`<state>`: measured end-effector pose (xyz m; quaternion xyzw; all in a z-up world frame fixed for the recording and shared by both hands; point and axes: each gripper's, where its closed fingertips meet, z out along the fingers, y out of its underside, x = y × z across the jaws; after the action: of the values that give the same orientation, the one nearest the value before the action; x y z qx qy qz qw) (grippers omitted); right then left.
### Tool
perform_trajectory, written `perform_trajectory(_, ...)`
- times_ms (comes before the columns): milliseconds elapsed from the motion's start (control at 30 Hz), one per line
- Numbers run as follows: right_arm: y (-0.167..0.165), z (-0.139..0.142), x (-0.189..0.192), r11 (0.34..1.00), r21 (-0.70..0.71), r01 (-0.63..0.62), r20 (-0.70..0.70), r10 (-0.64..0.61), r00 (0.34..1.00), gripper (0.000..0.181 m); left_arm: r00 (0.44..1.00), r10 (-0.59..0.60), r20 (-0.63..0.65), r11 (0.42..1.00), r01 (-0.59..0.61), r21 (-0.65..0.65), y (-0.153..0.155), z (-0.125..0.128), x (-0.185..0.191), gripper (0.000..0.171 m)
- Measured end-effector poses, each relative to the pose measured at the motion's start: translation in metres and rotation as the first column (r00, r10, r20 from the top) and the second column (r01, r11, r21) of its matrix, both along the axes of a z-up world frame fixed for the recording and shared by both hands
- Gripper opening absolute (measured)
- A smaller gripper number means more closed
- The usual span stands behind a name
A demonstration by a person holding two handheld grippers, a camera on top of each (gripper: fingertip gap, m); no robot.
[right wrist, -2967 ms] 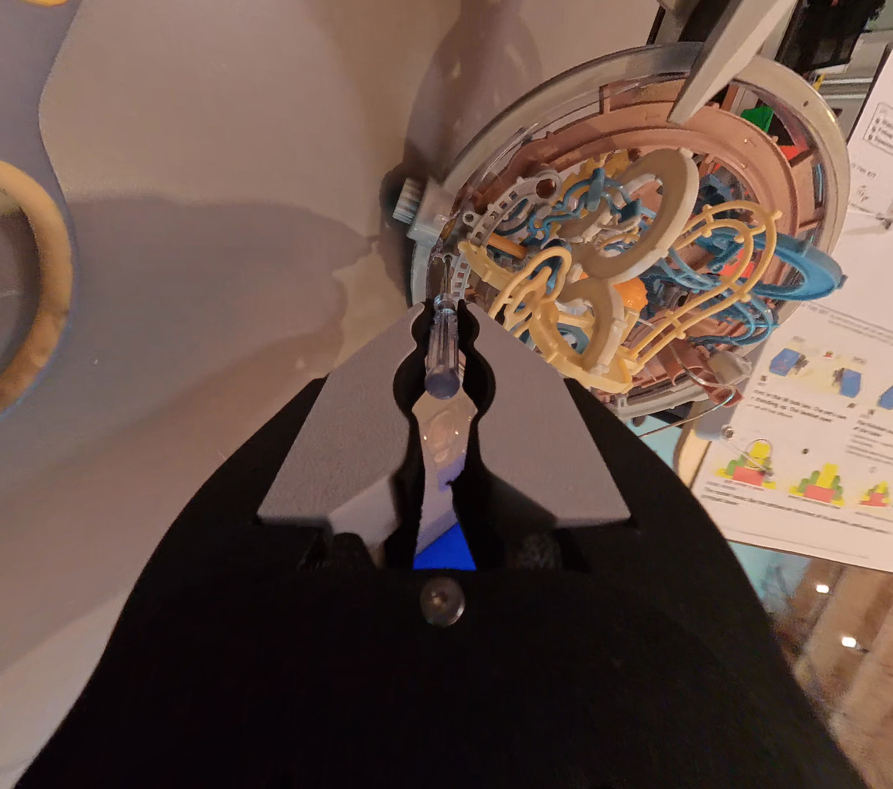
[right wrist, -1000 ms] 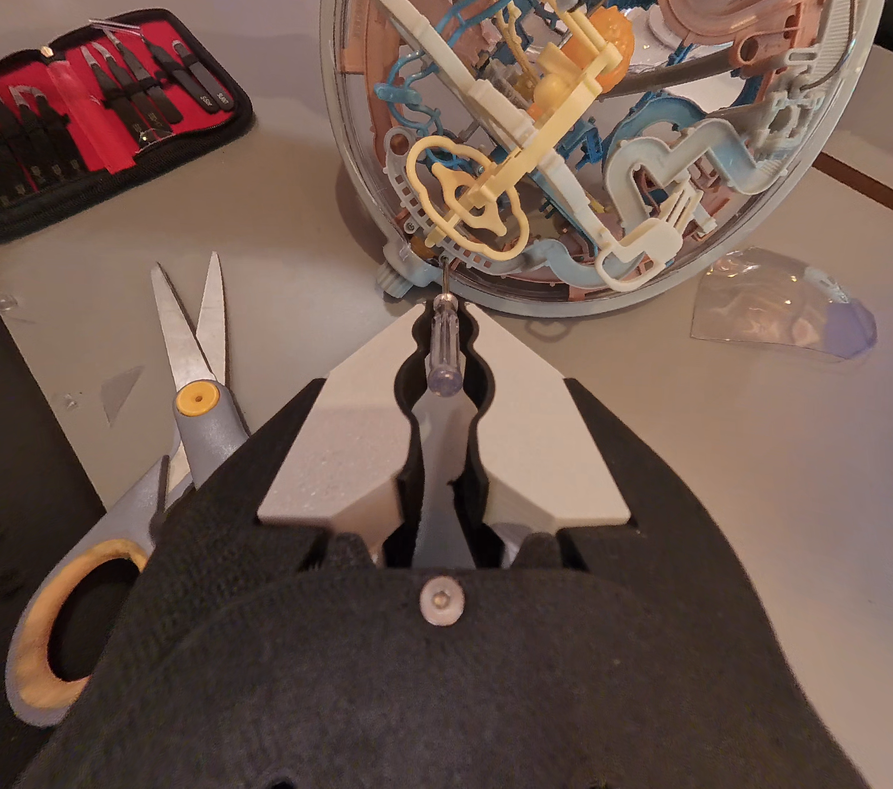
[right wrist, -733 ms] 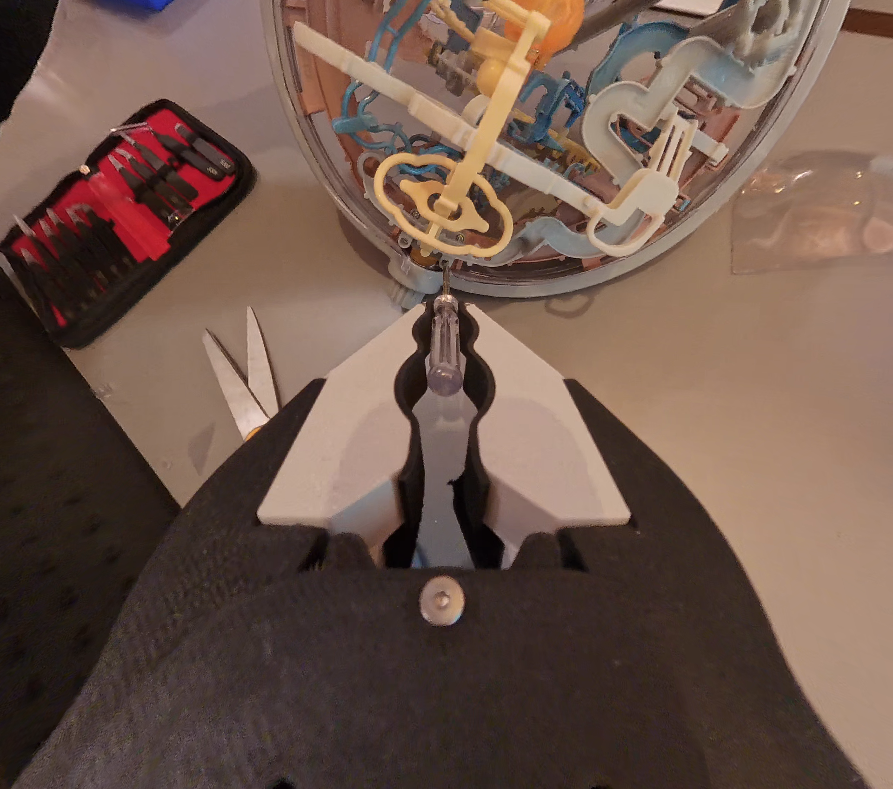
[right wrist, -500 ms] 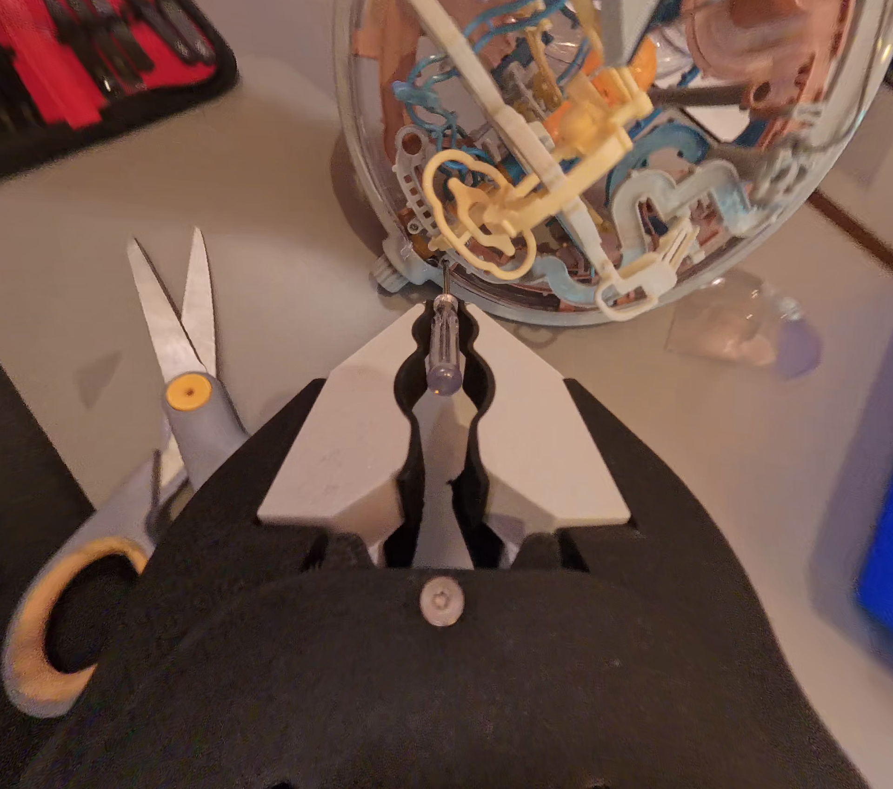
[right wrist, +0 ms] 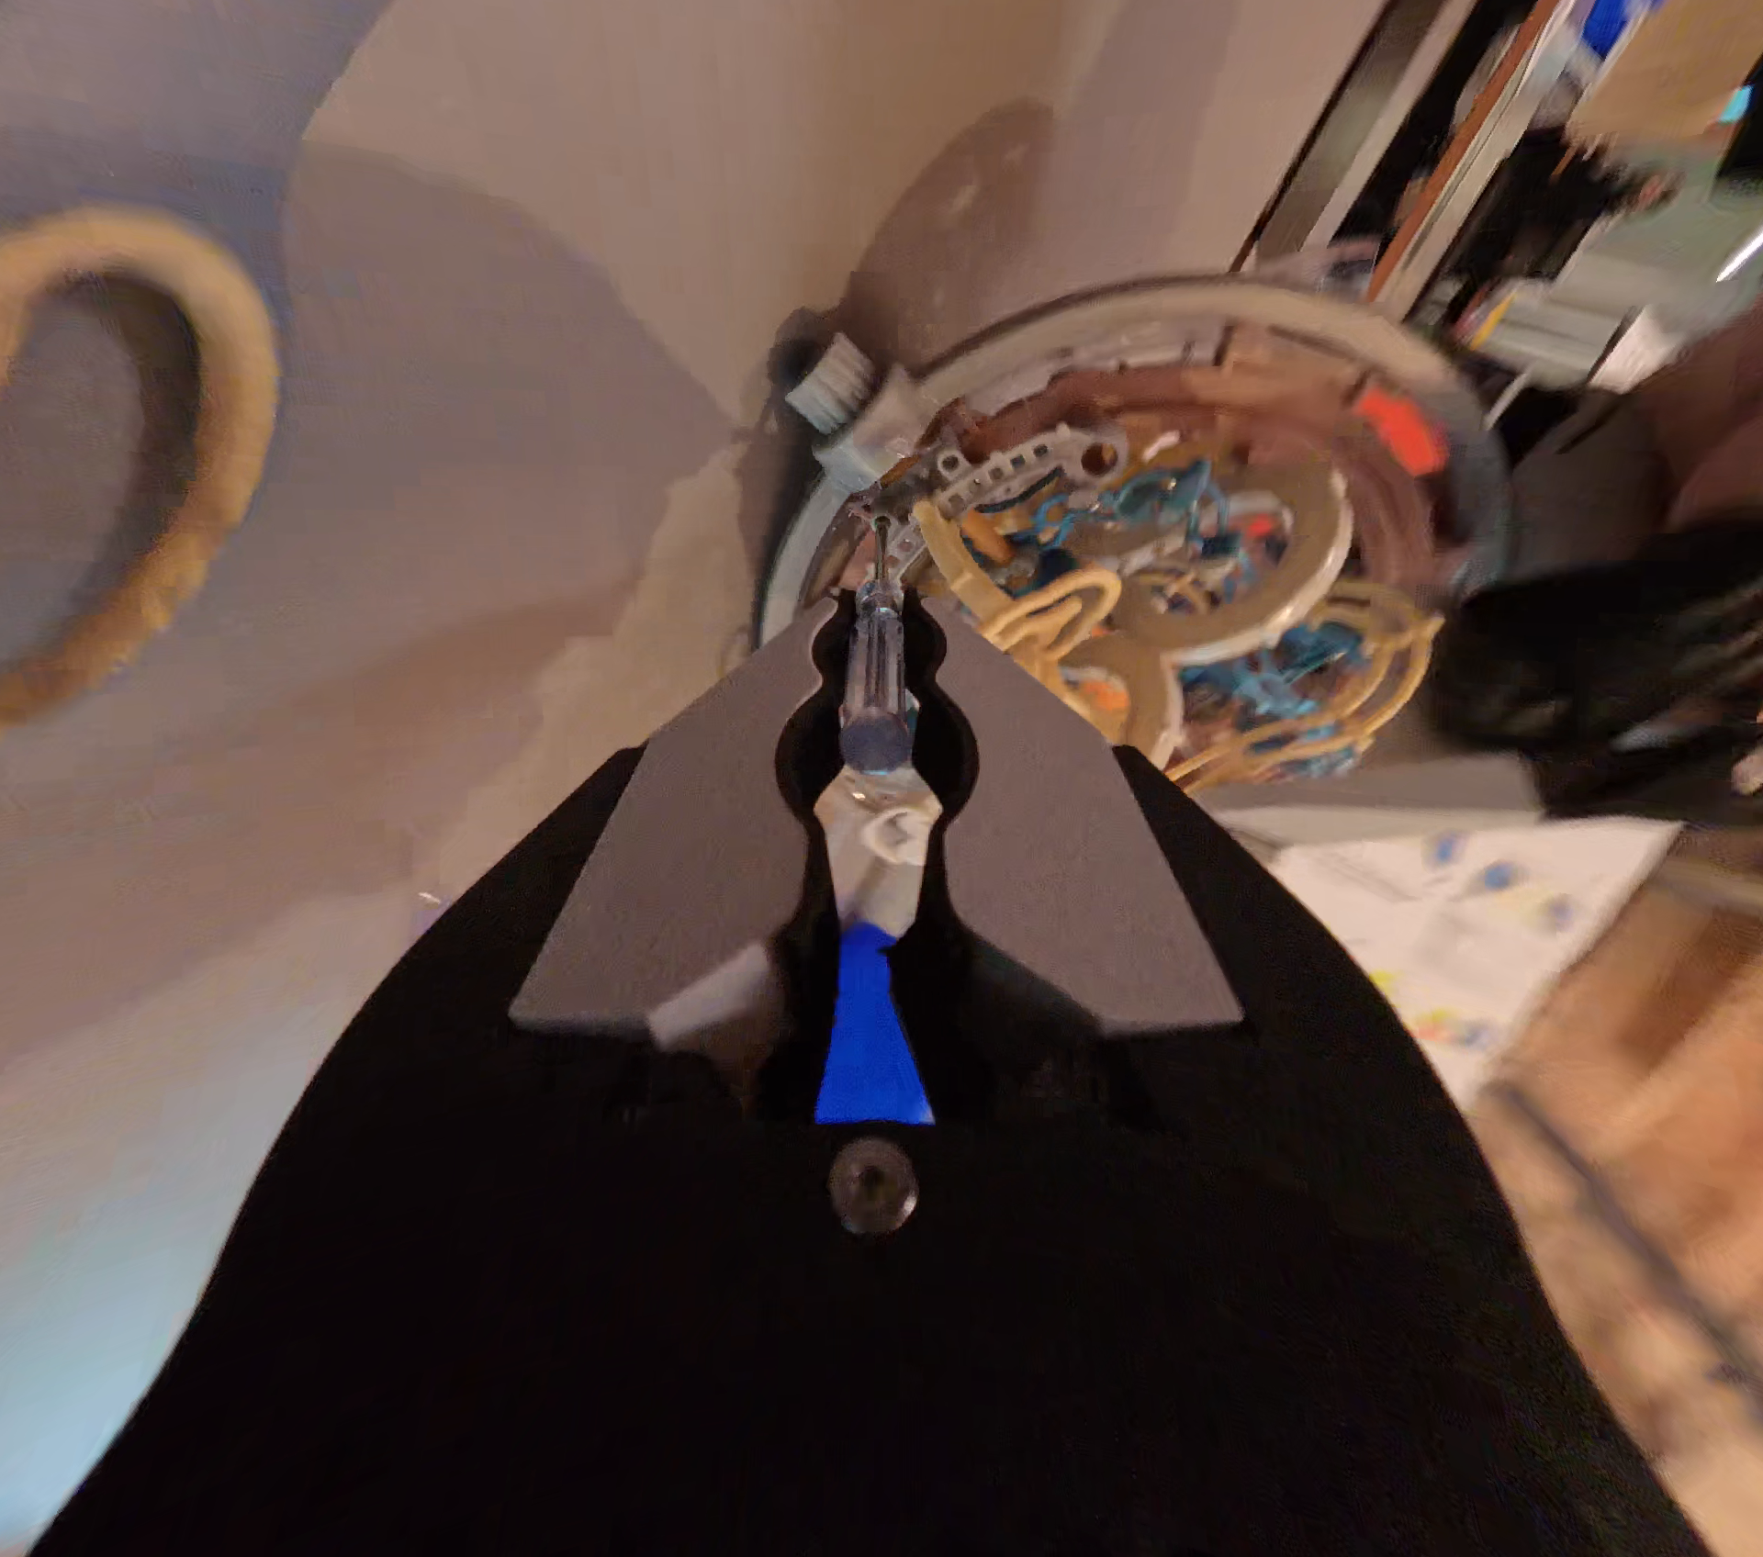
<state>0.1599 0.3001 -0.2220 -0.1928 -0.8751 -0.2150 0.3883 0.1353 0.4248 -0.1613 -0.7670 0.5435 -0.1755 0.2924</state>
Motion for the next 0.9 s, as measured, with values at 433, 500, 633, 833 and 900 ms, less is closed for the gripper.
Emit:
perform_trajectory(433, 0.003, 0.017, 0.022, 0.800, -0.484, 0.355, -0.155, -0.477, 0.865, 0.007, 1.000, -0.004, 0.004, 1.000, 0.004, 0.009, 0.001, 0.001, 0.003, 0.144)
perform_trajectory(500, -0.005, 0.011, 0.022, 0.642, -0.676, 0.361, -0.166, -0.611, 0.774, 0.007, 1.000, -0.005, 0.005, 1.000, 0.005, 0.008, 0.001, 0.001, 0.004, 0.144)
perform_trajectory(633, -0.005, 0.003, 0.018, 0.359, -0.897, 0.256, -0.151, -0.796, 0.586, 0.007, 1.000, -0.002, 0.007, 1.000, 0.002, 0.008, 0.000, 0.001, 0.006, 0.144)
perform_trajectory(833, 0.003, 0.002, 0.015, 0.164, -0.981, 0.101, -0.103, -0.891, 0.442, 0.007, 1.000, -0.004, 0.009, 1.000, 0.004, 0.006, 0.000, 0.000, 0.007, 0.144)
perform_trajectory(900, 0.005, 0.002, 0.016, 0.162, -0.982, 0.097, -0.105, -0.898, 0.427, 0.007, 1.000, -0.004, 0.008, 1.000, 0.004, 0.006, 0.000, 0.000, 0.007, 0.144)
